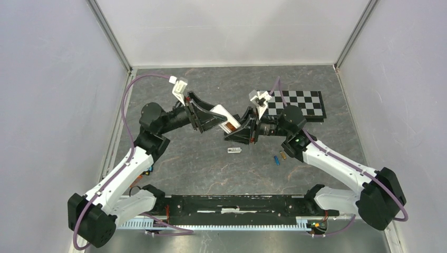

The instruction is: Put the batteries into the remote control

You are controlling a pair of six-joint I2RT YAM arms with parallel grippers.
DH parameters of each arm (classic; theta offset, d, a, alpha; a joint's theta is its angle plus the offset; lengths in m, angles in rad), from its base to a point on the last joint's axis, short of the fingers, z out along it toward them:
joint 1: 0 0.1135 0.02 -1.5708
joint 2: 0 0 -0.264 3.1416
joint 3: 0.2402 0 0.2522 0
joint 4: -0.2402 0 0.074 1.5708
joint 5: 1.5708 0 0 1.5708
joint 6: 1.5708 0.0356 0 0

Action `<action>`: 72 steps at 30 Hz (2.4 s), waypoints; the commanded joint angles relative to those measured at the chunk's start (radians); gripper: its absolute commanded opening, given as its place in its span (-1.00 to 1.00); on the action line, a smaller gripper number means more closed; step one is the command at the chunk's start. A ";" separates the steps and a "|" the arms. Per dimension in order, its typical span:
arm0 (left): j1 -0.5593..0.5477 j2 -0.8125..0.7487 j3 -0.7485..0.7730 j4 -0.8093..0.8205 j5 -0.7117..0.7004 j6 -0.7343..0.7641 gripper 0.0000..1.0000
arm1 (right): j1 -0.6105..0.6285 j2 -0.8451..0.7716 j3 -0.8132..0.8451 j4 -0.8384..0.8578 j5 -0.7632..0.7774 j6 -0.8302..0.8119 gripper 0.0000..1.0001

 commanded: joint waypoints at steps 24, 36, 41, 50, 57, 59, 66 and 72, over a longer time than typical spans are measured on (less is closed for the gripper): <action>-0.002 0.074 0.021 0.249 -0.220 -0.314 -0.95 | 0.016 0.133 0.065 0.301 0.105 0.363 -0.58; 0.060 0.031 0.017 0.042 -0.093 0.048 -0.96 | -0.145 -0.095 0.011 -0.163 0.348 0.060 0.67; 0.073 0.040 0.016 0.041 0.045 0.107 -0.96 | -0.150 -0.141 0.058 -0.537 0.709 -0.108 0.37; 0.075 0.071 0.039 0.021 0.132 0.116 -0.96 | -0.157 -0.028 0.029 -0.939 1.071 -0.128 0.03; 0.075 0.066 0.034 0.024 0.122 0.107 -0.96 | -0.169 0.076 -0.022 -0.998 1.111 -0.176 0.06; 0.075 0.062 0.031 0.023 0.119 0.106 -0.96 | -0.175 0.095 -0.030 -0.995 1.107 -0.188 0.05; 0.075 0.051 0.023 0.007 0.111 0.113 -0.96 | -0.177 0.154 -0.062 -0.982 1.031 -0.202 -0.21; 0.076 0.048 0.022 -0.016 0.095 0.128 -0.96 | -0.177 0.196 -0.085 -0.972 0.982 -0.201 -0.31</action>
